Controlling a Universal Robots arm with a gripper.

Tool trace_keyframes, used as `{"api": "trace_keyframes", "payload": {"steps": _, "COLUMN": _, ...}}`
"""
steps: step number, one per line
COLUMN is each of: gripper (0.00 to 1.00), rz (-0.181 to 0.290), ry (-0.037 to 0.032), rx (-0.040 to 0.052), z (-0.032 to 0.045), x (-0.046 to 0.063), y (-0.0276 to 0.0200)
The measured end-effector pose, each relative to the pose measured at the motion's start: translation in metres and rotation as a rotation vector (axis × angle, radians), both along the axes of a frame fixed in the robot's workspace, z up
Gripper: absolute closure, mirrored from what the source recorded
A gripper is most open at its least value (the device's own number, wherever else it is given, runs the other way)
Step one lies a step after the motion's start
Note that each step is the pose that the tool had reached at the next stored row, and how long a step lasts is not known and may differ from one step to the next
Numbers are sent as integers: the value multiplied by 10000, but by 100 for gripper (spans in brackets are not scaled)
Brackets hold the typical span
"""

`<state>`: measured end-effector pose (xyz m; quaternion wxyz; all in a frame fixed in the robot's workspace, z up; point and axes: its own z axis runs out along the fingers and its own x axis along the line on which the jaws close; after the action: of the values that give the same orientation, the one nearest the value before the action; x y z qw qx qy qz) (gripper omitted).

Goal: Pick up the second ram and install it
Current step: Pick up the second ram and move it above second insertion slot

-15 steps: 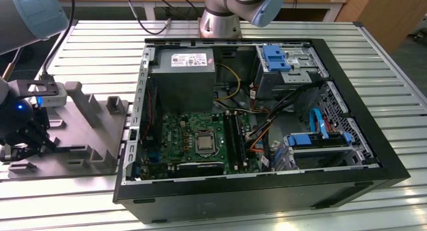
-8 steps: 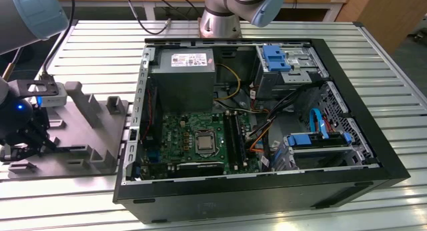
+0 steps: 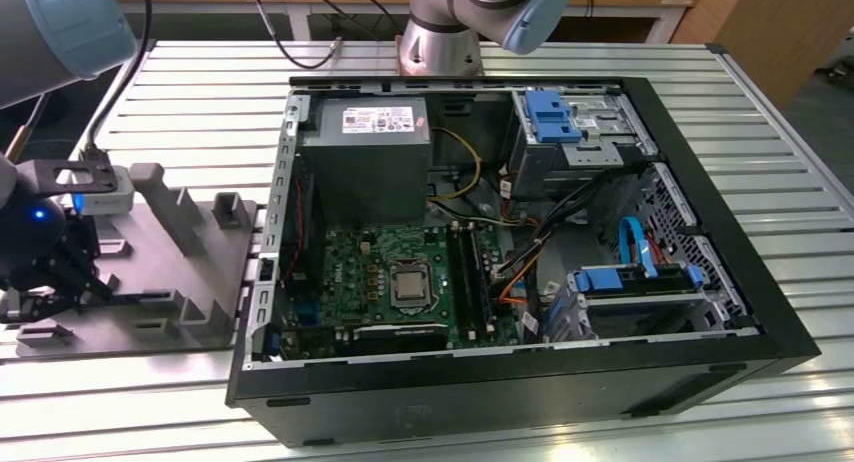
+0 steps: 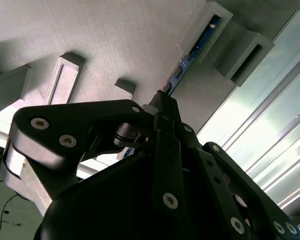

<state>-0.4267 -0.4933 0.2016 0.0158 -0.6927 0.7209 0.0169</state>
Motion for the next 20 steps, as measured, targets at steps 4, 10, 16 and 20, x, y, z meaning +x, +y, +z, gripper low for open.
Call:
{"api": "trace_keyframes", "payload": {"steps": 4, "gripper": 89, "rz": -9, "ry": -1, "rx": 1, "z": 4, "x": 0, "y": 1}}
{"api": "trace_keyframes", "payload": {"steps": 10, "gripper": 89, "rz": -16, "ry": -1, "rx": 1, "z": 4, "x": 0, "y": 1}}
{"api": "trace_keyframes", "payload": {"steps": 16, "gripper": 89, "rz": -19, "ry": 1, "rx": -1, "z": 33, "x": 0, "y": 0}}
{"api": "trace_keyframes", "payload": {"steps": 20, "gripper": 89, "rz": -18, "ry": -1, "rx": 1, "z": 89, "x": 0, "y": 1}}
